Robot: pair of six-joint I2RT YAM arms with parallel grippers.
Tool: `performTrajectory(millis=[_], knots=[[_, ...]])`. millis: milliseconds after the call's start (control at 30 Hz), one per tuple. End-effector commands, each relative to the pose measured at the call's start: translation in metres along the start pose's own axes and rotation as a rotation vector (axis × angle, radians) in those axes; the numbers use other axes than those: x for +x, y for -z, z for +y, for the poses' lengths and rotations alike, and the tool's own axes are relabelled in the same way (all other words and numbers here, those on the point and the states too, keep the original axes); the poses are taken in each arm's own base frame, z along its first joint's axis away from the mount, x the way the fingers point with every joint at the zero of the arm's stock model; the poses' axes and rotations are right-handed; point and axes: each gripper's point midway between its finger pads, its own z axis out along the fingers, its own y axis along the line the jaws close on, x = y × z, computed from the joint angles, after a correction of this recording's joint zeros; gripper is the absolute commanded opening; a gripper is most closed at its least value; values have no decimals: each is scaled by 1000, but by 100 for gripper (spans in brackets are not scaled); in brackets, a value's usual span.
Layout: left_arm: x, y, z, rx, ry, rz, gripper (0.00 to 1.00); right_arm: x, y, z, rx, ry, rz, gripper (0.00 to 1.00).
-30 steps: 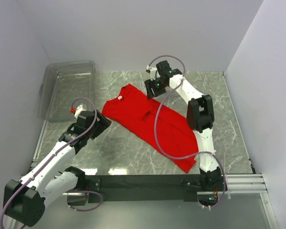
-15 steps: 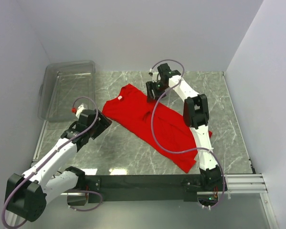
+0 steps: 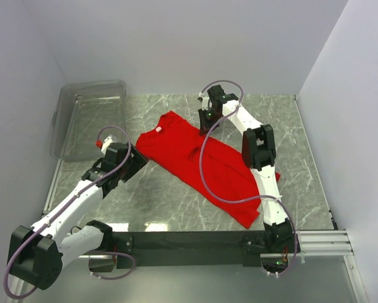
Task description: Fold and stack the t-shirts
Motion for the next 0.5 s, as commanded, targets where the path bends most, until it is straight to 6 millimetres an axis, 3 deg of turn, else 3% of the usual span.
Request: performTrajectory(millis=[0,67,233,267,467], knots=[[-13,8,-17,54,11,-39,81,-1,-7,-1,15,-30,-3,11],[-14,10,-16,52,9,-41,81,-3,-6,5,-12,-35,-11,1],[-14,12,-15,49,14,-44,81,-10,1,13,-117,-112,-54,0],[-15,13,-16,51,16,-46,81,-16,10,13,-145,-127,-78,0],[-14,12,-18,59,18,-42,81,-44,34,-20,-164,-276,-198,0]])
